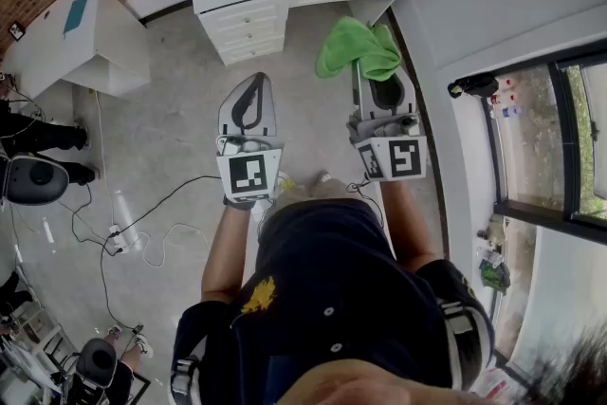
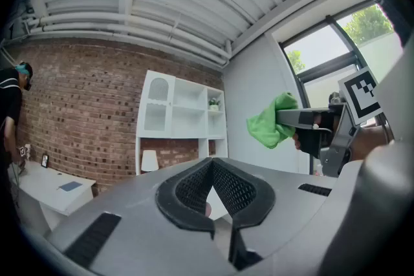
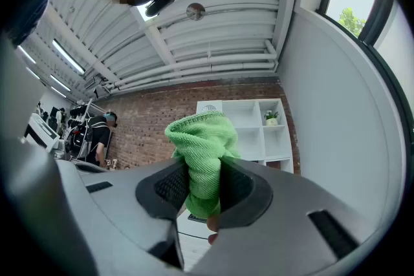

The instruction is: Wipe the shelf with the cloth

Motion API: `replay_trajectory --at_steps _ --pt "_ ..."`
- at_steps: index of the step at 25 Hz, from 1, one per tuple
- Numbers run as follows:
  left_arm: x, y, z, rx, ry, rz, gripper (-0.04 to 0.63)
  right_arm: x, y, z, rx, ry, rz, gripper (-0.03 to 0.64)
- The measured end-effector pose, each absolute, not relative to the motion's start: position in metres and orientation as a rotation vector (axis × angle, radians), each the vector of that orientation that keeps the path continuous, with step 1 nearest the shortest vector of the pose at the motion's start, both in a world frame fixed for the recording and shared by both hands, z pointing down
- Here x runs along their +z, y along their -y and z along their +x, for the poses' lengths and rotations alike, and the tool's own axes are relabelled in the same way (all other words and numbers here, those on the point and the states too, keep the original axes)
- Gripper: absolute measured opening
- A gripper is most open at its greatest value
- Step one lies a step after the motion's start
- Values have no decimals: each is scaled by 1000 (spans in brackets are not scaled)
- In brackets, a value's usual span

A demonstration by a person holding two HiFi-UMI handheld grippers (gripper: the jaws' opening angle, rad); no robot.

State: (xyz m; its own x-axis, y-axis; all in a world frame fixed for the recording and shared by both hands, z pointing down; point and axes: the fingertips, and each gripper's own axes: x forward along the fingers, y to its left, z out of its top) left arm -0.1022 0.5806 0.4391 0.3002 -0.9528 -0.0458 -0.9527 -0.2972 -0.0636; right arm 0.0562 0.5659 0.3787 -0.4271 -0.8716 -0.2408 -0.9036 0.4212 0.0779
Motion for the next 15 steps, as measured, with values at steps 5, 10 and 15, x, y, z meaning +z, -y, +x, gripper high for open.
replay_trajectory --at_steps 5,10,15 --pt "447 -582 -102 -94 -1796 -2463 18 377 -567 60 304 -2507 -1570 100" --pt "443 -581 -99 -96 -1774 -2465 18 373 -567 62 305 -2501 -1557 100" --pt "442 -573 -89 -44 -1765 -2486 18 373 -565 64 315 -2512 -1535 101"
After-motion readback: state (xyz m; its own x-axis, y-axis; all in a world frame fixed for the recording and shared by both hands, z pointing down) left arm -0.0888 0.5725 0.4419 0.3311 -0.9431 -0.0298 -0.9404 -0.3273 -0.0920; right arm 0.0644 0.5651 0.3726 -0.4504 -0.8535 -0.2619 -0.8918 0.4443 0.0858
